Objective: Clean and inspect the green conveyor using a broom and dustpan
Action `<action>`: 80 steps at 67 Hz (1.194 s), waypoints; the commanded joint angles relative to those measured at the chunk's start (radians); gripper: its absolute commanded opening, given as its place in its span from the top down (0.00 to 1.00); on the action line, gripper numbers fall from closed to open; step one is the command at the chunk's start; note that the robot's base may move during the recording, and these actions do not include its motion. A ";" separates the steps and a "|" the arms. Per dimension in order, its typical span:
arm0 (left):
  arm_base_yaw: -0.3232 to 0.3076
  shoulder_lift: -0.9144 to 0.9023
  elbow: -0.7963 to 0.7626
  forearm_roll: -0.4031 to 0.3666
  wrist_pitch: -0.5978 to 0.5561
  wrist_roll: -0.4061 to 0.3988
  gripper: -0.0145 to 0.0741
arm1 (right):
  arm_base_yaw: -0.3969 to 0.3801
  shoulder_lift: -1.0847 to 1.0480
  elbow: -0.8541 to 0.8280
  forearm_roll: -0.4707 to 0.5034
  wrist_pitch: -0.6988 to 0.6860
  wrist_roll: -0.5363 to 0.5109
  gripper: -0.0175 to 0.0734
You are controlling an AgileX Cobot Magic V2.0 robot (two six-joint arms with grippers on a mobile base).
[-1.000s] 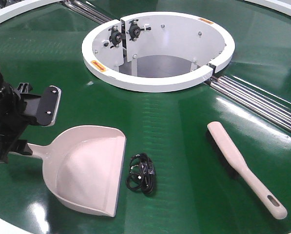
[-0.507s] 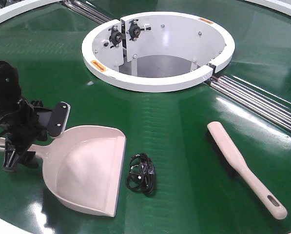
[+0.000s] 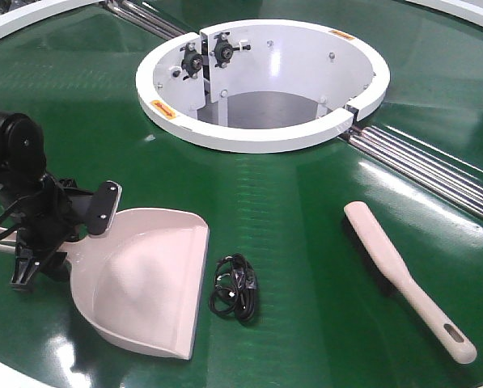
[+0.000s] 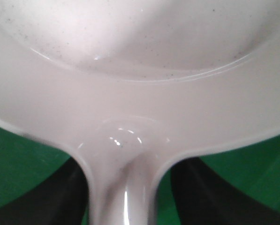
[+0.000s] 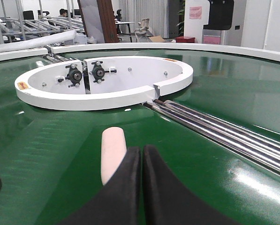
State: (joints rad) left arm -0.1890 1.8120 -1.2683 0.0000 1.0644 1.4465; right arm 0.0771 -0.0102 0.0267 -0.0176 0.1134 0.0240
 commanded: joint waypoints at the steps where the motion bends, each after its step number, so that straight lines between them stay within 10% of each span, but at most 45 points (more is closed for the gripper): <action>1: -0.007 -0.035 -0.016 -0.005 -0.001 0.000 0.51 | -0.002 -0.018 0.022 -0.006 -0.075 -0.003 0.82; 26: -0.007 -0.056 -0.018 0.023 0.054 0.000 0.85 | -0.002 -0.018 0.022 -0.006 -0.075 -0.003 0.82; 80: -0.010 -0.116 -0.018 -0.037 0.012 -0.064 0.85 | -0.002 -0.018 0.022 -0.006 -0.075 -0.003 0.82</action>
State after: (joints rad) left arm -0.1929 1.7412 -1.2683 -0.0122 1.0996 1.4009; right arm 0.0771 -0.0102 0.0267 -0.0176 0.1142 0.0240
